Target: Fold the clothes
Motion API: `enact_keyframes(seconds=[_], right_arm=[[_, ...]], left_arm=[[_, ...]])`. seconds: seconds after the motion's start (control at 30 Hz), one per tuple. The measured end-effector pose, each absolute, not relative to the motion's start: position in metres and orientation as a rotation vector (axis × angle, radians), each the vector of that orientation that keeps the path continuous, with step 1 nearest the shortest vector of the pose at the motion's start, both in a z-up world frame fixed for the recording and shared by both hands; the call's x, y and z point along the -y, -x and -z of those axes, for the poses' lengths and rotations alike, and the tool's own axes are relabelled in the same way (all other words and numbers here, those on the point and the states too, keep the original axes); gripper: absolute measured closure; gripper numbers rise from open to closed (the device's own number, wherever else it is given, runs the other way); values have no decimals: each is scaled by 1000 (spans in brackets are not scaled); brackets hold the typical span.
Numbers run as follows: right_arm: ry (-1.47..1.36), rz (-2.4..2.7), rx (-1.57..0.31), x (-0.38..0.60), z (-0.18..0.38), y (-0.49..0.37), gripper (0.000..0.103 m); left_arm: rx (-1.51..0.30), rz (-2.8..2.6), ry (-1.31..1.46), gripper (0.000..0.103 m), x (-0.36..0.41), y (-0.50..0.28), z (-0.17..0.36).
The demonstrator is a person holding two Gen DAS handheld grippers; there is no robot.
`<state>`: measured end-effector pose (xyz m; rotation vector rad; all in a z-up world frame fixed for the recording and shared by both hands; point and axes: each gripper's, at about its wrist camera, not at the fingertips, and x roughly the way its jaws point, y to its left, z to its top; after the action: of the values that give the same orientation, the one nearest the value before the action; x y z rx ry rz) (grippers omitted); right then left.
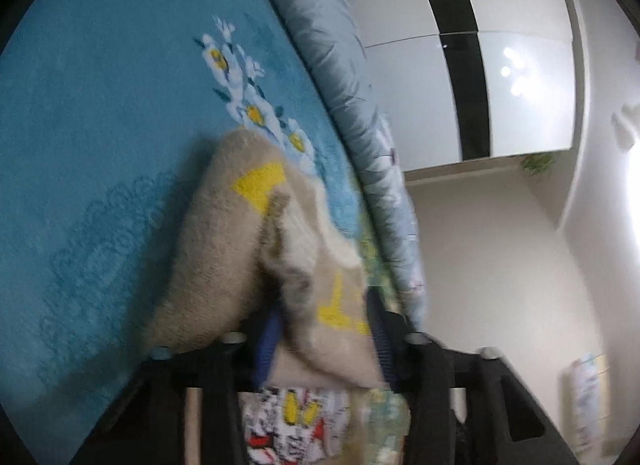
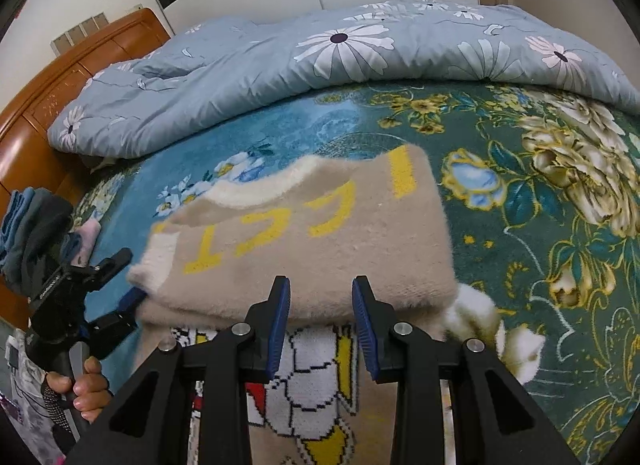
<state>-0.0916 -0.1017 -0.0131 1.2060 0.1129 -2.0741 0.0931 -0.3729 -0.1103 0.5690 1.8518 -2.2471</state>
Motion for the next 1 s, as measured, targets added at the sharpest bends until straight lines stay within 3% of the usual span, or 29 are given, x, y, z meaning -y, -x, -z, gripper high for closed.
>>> enact_keyframes(seconds=[0.03,0.37,0.43,0.53,0.6,0.77,1.0], right_arm=[[-1209,2077,-108,101,13,93,70],[-1162,2118,-10,92,-8,110,70],[-1155,2114,-19,97,-9,111,70],[-1157,2083,-66,111,-4,104,70],[-1154,2074,-102,120,0,102,70],[-1136,2095,-179,132,7,108,70],[-1216,2088,-256,137,39,128,70]], left_arm=[[-1837,2259,-555,93,373,-95,106],[-1633,2392,-334,93,375,-136,44],[-1641,2303,-443,93,380,-131,62],[-1846,2080,-601,93,386,-120,120],[-1966,2024,-555,93,390,-123,136],[-1812,2070,-608,93,388,-119,118],[-1829,2054,-628,92,388,-122,122]])
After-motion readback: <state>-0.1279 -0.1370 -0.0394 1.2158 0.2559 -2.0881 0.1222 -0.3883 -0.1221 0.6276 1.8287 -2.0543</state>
